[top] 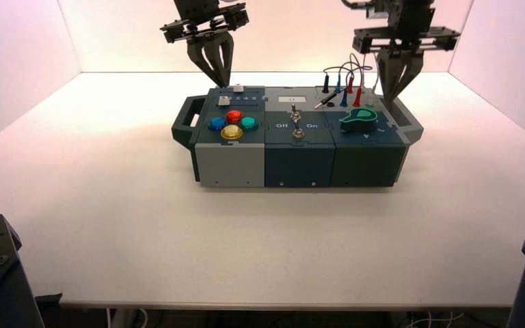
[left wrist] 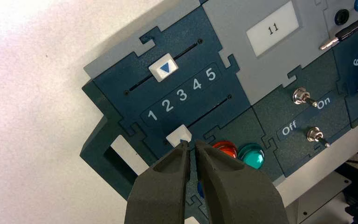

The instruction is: Insert the black wire.

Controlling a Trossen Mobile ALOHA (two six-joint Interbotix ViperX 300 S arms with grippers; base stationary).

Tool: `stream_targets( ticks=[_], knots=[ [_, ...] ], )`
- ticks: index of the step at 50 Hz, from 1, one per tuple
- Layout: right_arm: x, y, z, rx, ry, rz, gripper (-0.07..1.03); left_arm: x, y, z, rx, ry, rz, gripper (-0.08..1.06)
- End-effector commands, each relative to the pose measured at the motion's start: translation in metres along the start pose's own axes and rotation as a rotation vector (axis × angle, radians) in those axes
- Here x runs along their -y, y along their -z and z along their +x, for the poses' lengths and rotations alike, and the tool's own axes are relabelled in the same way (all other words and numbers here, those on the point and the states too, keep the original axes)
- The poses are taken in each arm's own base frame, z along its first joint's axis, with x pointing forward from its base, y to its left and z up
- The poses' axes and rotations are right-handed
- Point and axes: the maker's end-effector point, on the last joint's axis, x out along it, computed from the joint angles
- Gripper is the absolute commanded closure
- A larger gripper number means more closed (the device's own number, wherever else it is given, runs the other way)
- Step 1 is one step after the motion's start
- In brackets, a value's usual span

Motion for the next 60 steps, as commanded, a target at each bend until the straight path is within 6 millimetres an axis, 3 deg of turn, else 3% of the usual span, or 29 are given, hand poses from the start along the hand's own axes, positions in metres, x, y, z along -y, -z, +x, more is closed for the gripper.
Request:
stream_targets(
  ticks=[1, 12, 17, 23, 26, 46, 60],
  knots=[
    [-0.002, -0.007, -0.034, 0.085, -0.006, 0.003, 0.98, 0.008, -0.015, -0.033, 0.087, -0.013, 0.025, 0.9],
    [-0.009, 0.005, -0.064, 0.122, -0.013, -0.024, 0.98, 0.014, -0.022, -0.053, 0.121, -0.014, 0.04, 0.87],
    [-0.029, 0.016, -0.087, 0.168, -0.038, -0.072, 0.98, 0.017, -0.028, -0.068, 0.159, -0.018, 0.052, 0.86],
    [-0.042, 0.023, -0.095, 0.179, -0.065, -0.091, 0.96, 0.02, -0.034, -0.079, 0.19, -0.023, 0.06, 0.86],
    [-0.055, 0.031, -0.1, 0.182, -0.105, -0.098, 0.87, 0.021, -0.038, -0.087, 0.212, -0.027, 0.067, 0.86],
    [-0.078, 0.053, -0.088, 0.197, -0.285, 0.001, 0.75, 0.023, -0.047, -0.098, 0.238, -0.027, 0.078, 0.86],
    [-0.088, 0.053, -0.076, 0.265, -0.385, 0.103, 0.62, 0.023, -0.046, -0.097, 0.23, -0.027, 0.087, 0.86]
  ],
)
